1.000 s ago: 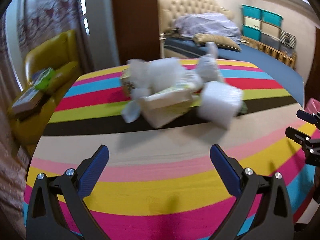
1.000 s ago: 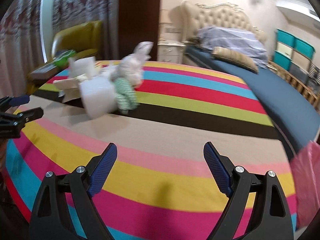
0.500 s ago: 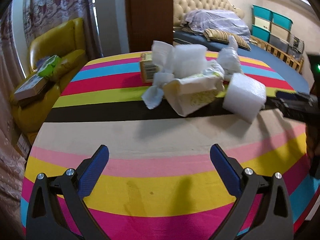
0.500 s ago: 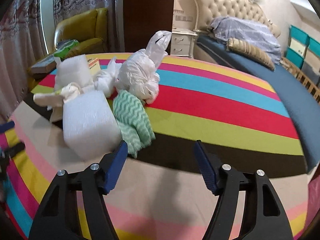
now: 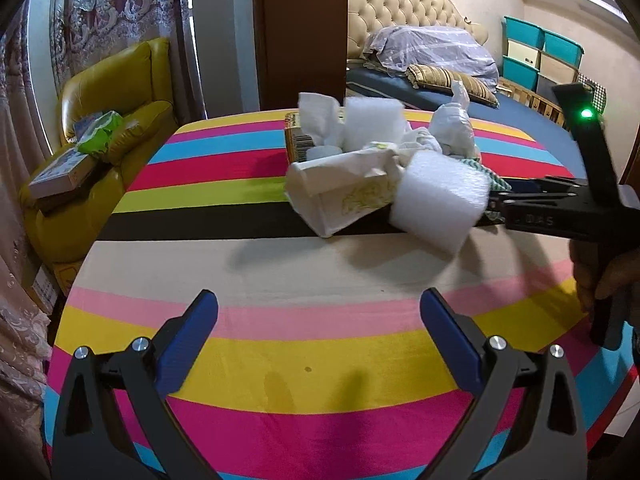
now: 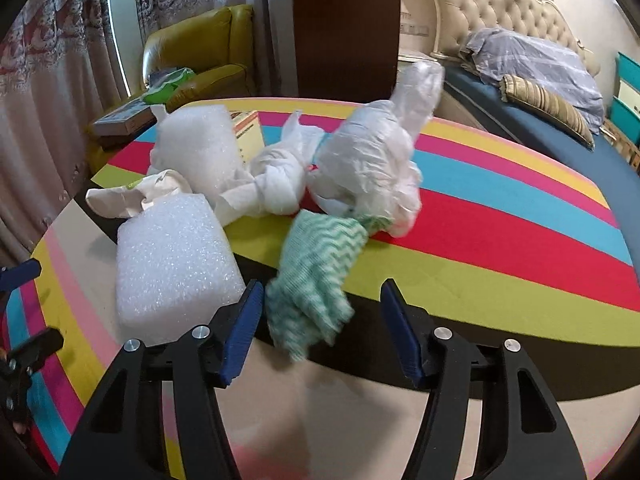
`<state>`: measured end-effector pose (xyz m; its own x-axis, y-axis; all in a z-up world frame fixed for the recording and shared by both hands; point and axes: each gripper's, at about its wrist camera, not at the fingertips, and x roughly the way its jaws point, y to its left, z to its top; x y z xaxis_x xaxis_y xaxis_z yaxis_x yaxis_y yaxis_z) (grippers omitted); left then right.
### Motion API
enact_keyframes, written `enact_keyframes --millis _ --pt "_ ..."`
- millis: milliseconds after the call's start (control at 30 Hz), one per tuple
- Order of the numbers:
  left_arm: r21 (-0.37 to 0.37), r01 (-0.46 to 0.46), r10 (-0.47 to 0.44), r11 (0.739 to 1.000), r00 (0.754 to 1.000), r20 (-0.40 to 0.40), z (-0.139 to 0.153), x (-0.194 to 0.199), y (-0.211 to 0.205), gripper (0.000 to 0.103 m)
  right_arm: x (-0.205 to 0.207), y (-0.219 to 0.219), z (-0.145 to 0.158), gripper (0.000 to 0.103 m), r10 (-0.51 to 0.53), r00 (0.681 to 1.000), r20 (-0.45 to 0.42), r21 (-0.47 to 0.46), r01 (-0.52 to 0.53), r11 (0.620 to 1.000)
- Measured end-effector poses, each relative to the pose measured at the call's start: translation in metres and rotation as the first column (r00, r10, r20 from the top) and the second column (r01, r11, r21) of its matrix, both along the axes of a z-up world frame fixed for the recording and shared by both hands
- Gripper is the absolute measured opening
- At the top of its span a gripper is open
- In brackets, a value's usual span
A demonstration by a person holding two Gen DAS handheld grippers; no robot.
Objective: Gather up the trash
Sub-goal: 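Grasp the green zigzag cloth with the right tool while the left tool approaches the foam block, then grasp the white foam block with the left tool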
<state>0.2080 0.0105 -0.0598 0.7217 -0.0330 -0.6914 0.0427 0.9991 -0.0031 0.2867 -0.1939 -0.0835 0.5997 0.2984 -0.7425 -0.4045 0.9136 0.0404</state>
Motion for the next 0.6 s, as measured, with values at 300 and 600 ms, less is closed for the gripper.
enact_keyframes --millis 300,600 --pt "-0.049 0.051 -0.052 0.998 0.998 -0.029 0.0 0.006 -0.025 0.098 -0.026 -0.009 0.007 0.02 -0.018 0.996 0.089 -0.052 0.023 0.998" --pt "-0.064 0.086 -0.089 0.994 0.995 -0.042 0.0 0.048 -0.073 0.098 -0.063 -0.062 0.007 0.02 -0.095 0.989 0.114 -0.056 0.102 0.993"
